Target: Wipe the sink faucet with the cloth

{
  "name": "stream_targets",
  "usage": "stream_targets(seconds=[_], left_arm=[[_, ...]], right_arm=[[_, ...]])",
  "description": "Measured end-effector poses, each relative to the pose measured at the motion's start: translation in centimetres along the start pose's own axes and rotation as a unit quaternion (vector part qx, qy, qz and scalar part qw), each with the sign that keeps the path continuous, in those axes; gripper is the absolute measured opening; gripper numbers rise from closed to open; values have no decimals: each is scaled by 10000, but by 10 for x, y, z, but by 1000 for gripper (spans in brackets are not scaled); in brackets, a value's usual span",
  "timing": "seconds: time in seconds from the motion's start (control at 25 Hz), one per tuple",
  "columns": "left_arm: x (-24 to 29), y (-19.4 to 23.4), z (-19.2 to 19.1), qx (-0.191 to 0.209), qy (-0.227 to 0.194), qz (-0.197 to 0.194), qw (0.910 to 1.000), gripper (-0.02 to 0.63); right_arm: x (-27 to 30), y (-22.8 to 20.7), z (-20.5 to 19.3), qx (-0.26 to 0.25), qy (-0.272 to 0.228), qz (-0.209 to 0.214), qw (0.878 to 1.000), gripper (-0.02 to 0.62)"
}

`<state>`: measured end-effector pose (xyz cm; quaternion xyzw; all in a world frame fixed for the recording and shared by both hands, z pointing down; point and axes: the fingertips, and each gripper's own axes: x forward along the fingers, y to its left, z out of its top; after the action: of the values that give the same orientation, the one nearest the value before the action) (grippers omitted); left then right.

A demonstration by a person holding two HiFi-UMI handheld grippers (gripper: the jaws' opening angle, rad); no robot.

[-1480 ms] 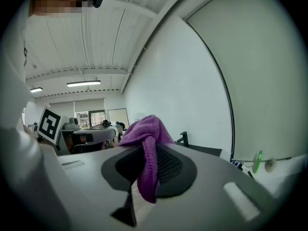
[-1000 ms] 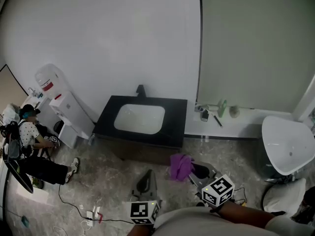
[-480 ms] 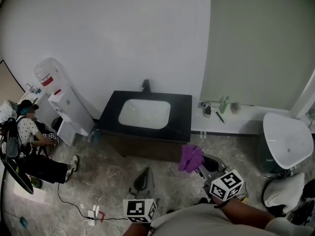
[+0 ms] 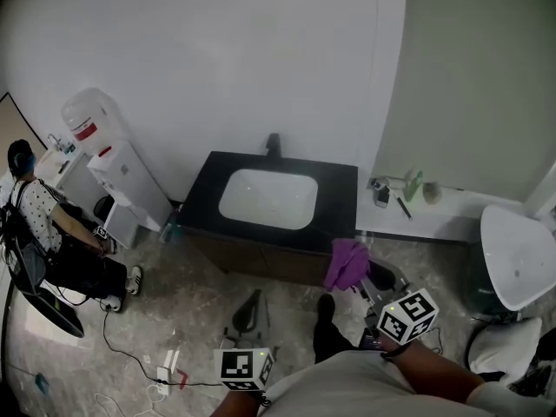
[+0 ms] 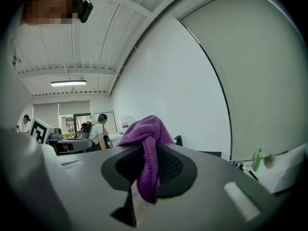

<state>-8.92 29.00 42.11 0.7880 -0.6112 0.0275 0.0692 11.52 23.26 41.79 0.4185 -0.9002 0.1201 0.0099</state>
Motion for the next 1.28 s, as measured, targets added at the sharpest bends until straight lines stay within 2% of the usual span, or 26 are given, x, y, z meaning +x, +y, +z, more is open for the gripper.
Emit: stream_targets(seconds=[0.24, 0.52, 0.68, 0.92, 1.08, 1.28], left_arm=[[108, 54, 2, -27, 127, 220, 9997, 6], [269, 87, 18, -128, 337, 271, 9990, 6], [339, 108, 20, -283, 467, 286, 9981, 6], [402, 149, 16, -373, 596, 158, 9974, 6], [429, 173, 14, -435, 747, -10, 9963, 6], [444, 201, 6, -255, 1001, -73, 9946, 6]], right_arm=[[120, -53, -2, 155, 95, 343, 9992, 58], [260, -138, 18, 117, 460, 804, 9956, 58], [331, -183, 25, 138, 630, 879, 9940, 58], [414, -211, 13, 337, 888, 733, 9928, 58], [480, -218, -2, -35, 1133, 716, 9910, 58], [616, -269, -21, -459, 1488, 467, 9867, 58]])
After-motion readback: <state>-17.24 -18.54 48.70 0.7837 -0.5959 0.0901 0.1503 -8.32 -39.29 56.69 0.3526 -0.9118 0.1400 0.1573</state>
